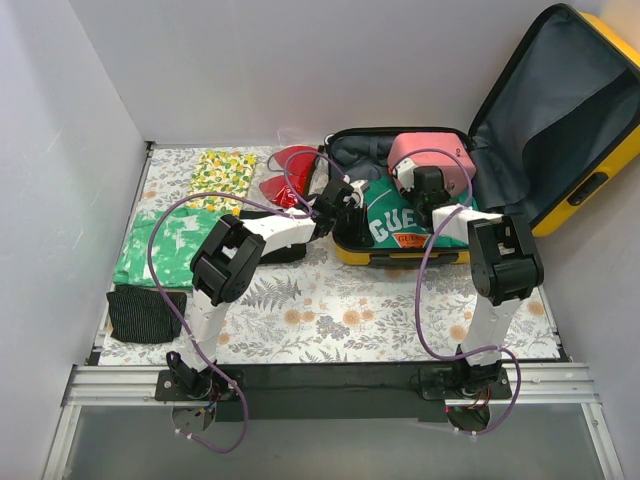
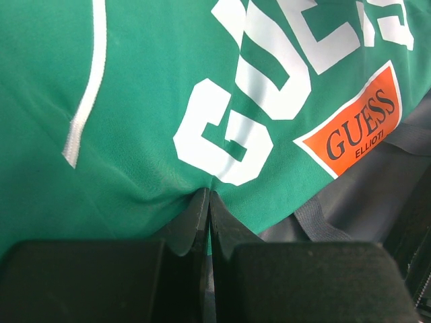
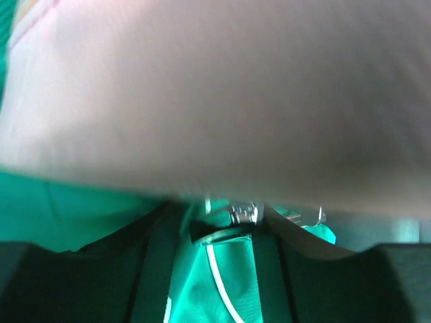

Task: Pack the luggage

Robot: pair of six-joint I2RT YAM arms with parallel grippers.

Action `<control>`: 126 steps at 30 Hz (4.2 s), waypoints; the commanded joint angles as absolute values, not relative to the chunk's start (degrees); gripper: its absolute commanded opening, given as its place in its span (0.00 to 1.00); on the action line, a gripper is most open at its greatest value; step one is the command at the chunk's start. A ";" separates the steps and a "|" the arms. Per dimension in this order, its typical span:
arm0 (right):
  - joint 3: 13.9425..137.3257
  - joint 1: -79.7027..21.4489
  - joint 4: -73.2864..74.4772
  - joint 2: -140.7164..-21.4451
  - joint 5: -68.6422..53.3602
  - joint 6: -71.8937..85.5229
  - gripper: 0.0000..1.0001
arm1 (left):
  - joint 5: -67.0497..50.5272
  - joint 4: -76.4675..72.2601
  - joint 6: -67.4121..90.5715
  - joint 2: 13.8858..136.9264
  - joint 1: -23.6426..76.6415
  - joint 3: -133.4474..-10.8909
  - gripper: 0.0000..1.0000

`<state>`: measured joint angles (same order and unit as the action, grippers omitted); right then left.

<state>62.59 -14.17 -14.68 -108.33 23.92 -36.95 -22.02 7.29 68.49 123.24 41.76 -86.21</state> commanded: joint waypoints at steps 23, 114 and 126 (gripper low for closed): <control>61.79 -18.45 -8.95 -98.34 7.72 -37.09 0.35 | -22.68 14.33 67.06 123.31 44.30 -83.67 0.00; 68.20 -11.95 28.92 -74.97 -16.79 -21.19 0.88 | -21.72 24.17 32.08 115.57 4.05 -93.77 0.68; 67.67 -12.22 26.90 -75.23 -20.57 -15.65 0.88 | -10.47 33.67 27.42 100.85 -4.04 -79.77 0.67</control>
